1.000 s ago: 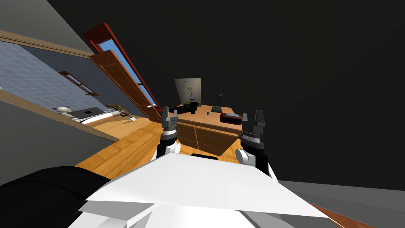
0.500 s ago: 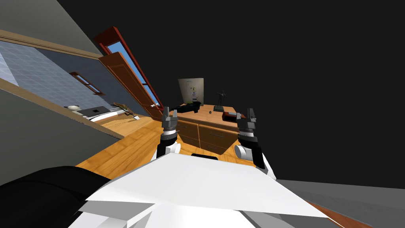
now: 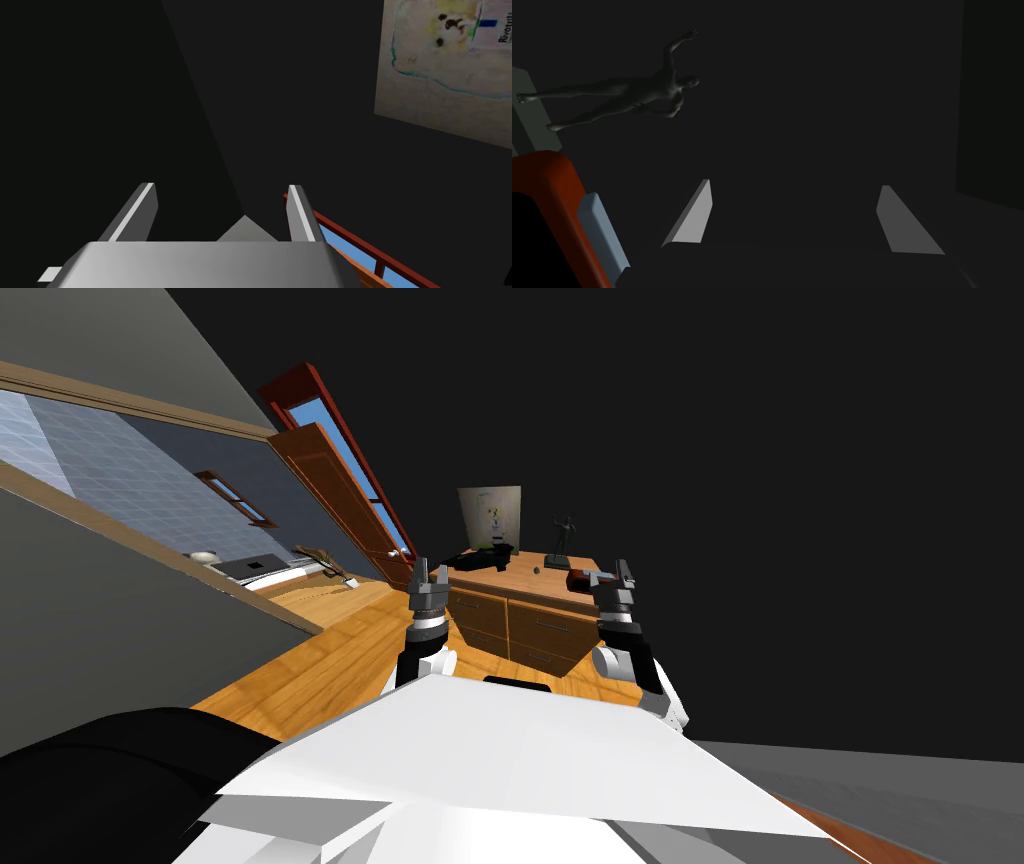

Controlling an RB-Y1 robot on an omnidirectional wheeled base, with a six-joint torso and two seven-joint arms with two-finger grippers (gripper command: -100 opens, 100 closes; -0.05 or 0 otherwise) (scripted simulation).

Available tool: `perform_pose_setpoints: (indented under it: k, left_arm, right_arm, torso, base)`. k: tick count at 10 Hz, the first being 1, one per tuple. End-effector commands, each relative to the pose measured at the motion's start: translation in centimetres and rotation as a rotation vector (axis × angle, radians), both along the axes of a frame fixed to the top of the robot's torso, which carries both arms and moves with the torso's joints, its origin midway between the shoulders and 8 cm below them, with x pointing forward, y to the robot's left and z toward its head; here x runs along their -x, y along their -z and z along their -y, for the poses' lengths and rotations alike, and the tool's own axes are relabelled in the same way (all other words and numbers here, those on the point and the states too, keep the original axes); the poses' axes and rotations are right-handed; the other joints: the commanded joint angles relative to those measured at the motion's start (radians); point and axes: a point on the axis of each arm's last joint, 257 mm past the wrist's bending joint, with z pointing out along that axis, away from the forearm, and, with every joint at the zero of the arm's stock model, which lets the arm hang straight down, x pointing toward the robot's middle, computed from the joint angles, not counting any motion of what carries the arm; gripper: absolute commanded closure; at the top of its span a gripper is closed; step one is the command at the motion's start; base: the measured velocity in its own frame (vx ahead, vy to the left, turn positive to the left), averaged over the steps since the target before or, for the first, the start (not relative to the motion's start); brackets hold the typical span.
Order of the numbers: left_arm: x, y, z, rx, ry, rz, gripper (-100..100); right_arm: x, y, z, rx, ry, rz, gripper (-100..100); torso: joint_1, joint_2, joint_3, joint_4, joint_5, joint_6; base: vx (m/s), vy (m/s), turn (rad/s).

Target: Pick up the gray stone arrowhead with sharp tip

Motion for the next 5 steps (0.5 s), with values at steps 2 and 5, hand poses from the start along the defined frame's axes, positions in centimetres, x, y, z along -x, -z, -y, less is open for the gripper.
perform_pose_setpoints:
  k: [2,5]
  left_arm:
    - [0.0,0.0,0.0,0.000,0.000,0.000,0]
    - [0.0,0.0,0.0,0.000,0.000,0.000,0]
  right_arm:
    - [-1.9,0.9,0.0,-0.053,-0.046,-0.060,-100]
    - [-4.8,1.8,0.1,-0.113,-0.093,-0.129,-100]
  torso:
    - [0.001,0.000,0.000,0.000,0.000,0.000]
    - [0.000,0.000,0.000,0.000,0.000,0.000]
  base:
    - [-0.041,0.050,0.042]
    - [-0.053,0.046,0.049]
